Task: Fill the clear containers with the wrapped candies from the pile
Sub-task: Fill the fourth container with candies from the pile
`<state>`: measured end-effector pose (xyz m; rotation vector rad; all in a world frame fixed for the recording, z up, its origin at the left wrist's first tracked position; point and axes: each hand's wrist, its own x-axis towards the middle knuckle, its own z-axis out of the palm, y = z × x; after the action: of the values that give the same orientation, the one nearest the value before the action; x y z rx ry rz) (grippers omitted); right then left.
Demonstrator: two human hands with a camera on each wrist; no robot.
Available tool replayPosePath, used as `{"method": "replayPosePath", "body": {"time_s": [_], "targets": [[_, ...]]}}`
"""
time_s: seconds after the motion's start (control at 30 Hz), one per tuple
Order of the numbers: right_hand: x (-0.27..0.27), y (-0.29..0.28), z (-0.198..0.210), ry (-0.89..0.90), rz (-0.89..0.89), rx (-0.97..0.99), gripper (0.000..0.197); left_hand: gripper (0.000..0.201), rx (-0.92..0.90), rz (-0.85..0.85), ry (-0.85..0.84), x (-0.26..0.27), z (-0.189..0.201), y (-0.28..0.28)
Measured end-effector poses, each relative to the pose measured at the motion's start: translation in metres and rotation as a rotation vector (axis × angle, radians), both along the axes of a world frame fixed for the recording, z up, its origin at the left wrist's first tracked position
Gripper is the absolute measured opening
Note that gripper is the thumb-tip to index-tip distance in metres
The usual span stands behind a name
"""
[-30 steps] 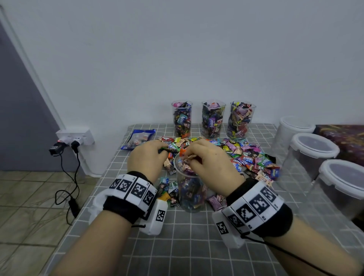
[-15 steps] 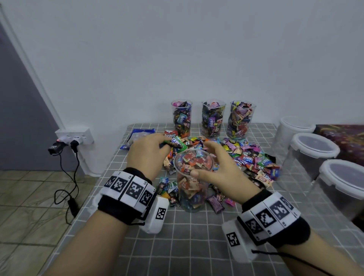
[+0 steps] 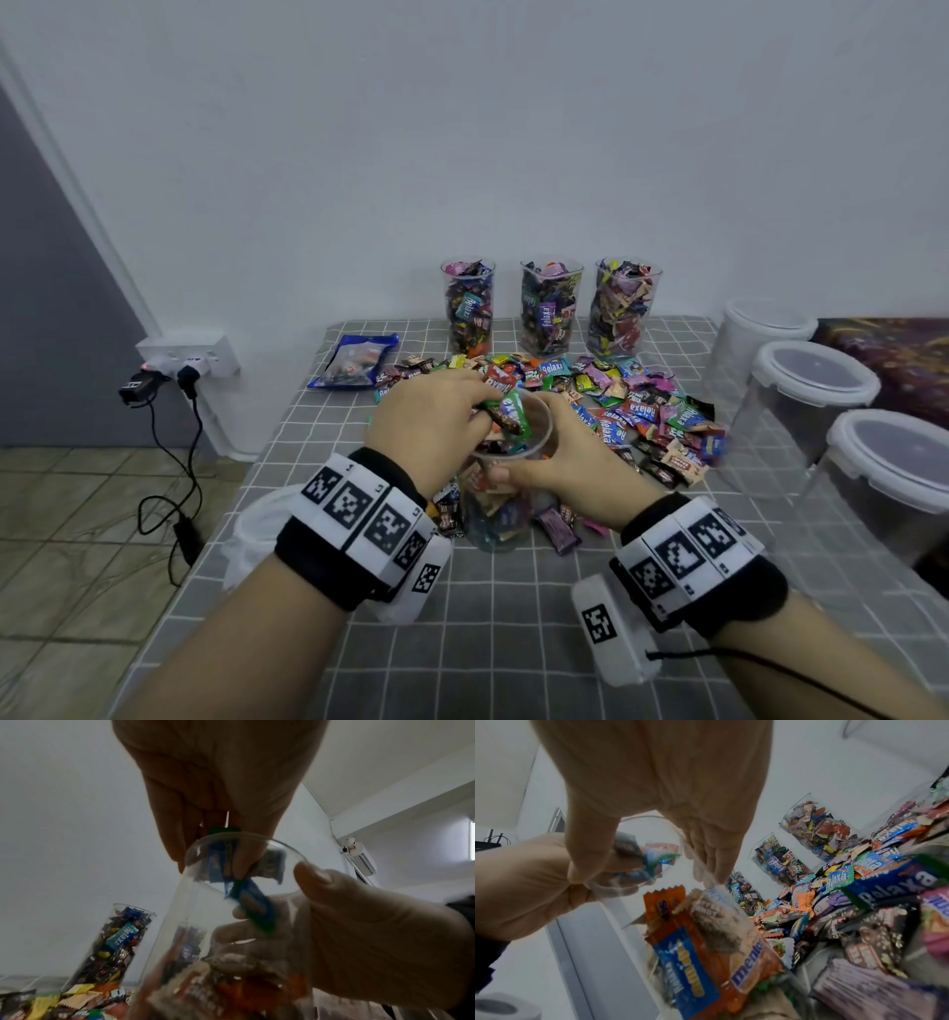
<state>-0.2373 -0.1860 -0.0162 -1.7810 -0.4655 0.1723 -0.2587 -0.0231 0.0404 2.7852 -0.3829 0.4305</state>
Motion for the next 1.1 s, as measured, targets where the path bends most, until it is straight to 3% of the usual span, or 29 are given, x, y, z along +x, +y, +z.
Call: {"method": "replayPosePath", "body": {"time_s": [0.27,0.57,0.7,0.77,0.83,0.9,0.97,1.1], "targets": [[-0.001,0.0,0.001,-0.01,-0.008,-0.03,0.057,0.031,0.025,-0.046,-0.019,-0.001,-0.002,-0.003],[-0.003,-0.002,0.004,0.01,0.005,-0.038,0.062,0.027,-0.292,-0.019,-0.154,0.001,-0.009,0.002],[-0.002,-0.004,0.003,0.0,0.03,-0.1,0.071,0.026,-0.443,0.07,-0.155,0.008,-0.013,0.011],[0.003,-0.012,0.004,-0.059,0.087,-0.291,0.083,0.027,-0.533,0.135,-0.106,0.015,-0.018,0.017],[0.014,-0.025,0.001,-0.102,0.148,-0.587,0.11,0.029,-0.56,0.201,-0.024,0.024,-0.026,0.024],[0.025,-0.039,-0.001,0.001,0.131,-0.811,0.13,0.031,-0.523,0.261,0.084,0.032,-0.036,0.031],[0.036,-0.053,-0.004,0.07,-0.001,-0.942,0.123,0.034,-0.456,0.311,0.206,0.04,-0.044,0.036],[0.056,-0.077,-0.012,0.119,-0.341,-1.091,0.091,0.04,-0.233,0.355,0.488,0.051,-0.059,0.037]]}}
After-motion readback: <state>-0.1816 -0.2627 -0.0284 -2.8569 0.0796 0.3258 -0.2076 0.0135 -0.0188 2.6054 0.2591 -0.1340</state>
